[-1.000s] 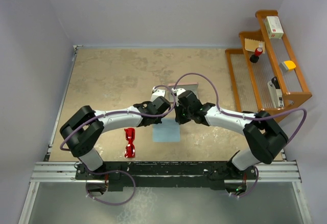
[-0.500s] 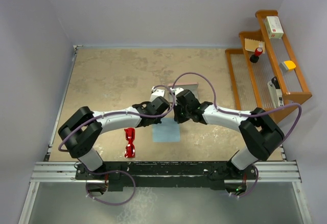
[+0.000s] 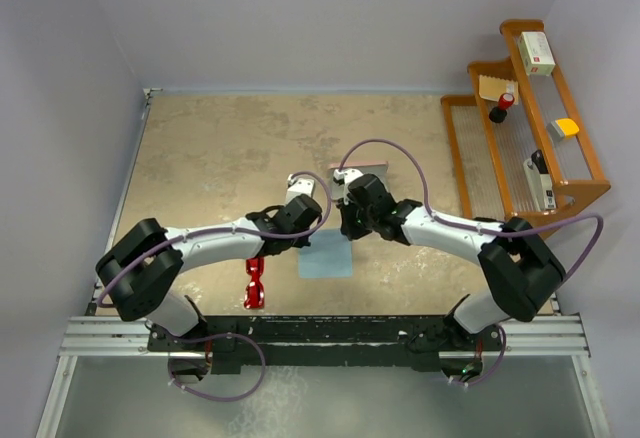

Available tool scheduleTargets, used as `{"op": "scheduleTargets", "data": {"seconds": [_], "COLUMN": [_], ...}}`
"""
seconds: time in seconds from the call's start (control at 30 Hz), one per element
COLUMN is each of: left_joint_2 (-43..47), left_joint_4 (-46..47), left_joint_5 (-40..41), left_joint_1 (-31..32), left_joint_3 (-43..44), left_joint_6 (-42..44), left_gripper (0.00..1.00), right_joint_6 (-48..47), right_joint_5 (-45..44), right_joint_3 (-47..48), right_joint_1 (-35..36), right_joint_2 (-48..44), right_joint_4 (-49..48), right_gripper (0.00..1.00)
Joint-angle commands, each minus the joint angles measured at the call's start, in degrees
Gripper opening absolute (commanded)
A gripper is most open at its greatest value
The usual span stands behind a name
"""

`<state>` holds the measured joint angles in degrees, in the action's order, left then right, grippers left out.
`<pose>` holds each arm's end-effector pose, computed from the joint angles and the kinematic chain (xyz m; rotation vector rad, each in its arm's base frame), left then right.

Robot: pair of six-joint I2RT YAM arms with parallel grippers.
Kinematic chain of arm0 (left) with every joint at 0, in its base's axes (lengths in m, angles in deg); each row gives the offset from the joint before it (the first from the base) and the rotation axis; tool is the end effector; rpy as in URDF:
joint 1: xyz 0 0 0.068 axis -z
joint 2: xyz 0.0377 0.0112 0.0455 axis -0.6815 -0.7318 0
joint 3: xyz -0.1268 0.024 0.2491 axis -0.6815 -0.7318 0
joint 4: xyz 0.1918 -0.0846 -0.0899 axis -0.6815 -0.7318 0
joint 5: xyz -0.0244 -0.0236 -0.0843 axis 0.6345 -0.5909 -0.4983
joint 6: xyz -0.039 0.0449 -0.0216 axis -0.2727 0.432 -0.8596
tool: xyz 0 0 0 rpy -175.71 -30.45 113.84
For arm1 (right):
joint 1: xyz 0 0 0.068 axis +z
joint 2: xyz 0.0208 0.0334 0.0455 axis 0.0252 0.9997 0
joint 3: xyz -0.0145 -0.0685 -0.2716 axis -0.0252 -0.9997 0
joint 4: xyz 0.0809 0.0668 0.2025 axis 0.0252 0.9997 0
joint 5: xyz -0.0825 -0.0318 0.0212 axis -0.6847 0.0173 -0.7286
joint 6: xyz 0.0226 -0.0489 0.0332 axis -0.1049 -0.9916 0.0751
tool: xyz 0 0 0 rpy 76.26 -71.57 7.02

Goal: Organize the sunglasses
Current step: Fold the glasses cleaning cloth at the center of the board.

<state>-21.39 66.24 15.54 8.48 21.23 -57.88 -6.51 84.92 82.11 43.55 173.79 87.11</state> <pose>0.1874 -0.2048 0.1990 0.1260 2.4148 -0.2044 0.2177 0.1982 0.2177 -0.4938 2.3191 0.5550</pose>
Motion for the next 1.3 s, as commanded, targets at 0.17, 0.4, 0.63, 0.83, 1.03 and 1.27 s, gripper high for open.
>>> {"op": "scheduleTargets", "data": {"seconds": [0.17,0.4,0.63,0.83,1.03,1.27], "left_joint_2": [3.4,3.7,4.1,6.0,6.5,6.2], "left_joint_4": [3.6,3.3,2.1,2.6,2.6,2.6], "left_joint_5": [-0.2,-0.4,-1.7,-2.2,-2.6,-2.6], "left_joint_1": [0.0,0.1,0.1,0.1,0.5,1.3], "left_joint_3": [-1.9,-1.3,-1.1,-2.7,-3.1,-3.3], "left_joint_6": [-1.2,-1.1,-1.1,-1.4,-1.4,-1.3], "left_gripper": [0.0,0.0,0.0,0.0,0.0,0.0], "right_joint_6": [-0.2,-0.3,-0.2,-0.2,0.0,0.2], "right_joint_5": [0.9,0.3,-0.6,-0.1,1.0,1.8], "right_joint_3": [-2.0,-2.5,-3.2,-4.1,-4.6,-5.1], "right_joint_1": [0.2,0.3,0.2,0.2,0.3,0.4], "right_joint_2": [-3.0,-3.5,-4.5,-5.7,-6.0,-6.2], "right_joint_4": [-0.3,-0.7,-1.5,-1.6,-1.6,-2.0], "right_gripper": [0.0,0.0,0.0,0.0,0.0,0.0]}}
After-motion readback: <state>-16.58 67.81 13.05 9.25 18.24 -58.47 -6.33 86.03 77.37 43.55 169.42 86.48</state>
